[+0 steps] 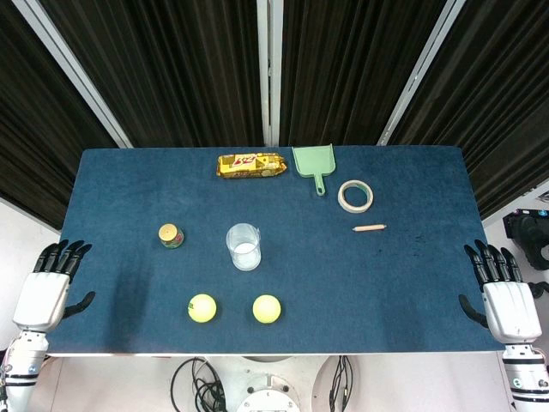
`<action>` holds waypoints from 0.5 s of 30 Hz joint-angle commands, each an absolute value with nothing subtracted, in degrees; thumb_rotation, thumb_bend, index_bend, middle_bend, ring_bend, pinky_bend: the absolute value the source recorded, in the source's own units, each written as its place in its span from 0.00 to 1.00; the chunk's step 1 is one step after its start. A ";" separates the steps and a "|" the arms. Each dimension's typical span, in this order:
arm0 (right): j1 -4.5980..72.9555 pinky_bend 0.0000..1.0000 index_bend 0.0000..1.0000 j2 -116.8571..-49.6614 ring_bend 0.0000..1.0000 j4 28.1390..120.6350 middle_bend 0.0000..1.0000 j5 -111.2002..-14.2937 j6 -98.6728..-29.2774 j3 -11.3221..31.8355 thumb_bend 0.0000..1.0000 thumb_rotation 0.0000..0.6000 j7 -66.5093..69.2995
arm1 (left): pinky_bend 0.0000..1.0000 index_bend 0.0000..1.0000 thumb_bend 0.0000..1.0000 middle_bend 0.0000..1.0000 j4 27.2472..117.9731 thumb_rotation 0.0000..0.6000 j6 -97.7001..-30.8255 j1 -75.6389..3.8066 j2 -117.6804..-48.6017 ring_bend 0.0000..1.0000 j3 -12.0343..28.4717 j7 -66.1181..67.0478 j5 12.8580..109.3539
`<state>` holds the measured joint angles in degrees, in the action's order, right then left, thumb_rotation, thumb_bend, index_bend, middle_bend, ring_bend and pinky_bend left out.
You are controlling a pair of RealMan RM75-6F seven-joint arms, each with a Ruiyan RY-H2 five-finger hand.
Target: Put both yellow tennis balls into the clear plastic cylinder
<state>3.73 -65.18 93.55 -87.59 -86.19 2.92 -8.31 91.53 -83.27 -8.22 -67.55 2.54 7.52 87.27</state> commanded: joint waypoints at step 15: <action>3.74 0.00 0.00 -65.08 0.00 94.12 0.00 -87.50 -86.47 3.28 0.22 1.00 -8.89 | 0.09 0.12 0.17 0.09 94.07 1.00 -81.13 -10.80 -68.60 0.04 0.19 2.63 93.42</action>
<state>3.71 -65.08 94.17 -87.54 -86.51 3.25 -8.92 92.68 -82.31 -9.77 -68.48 0.91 3.72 91.76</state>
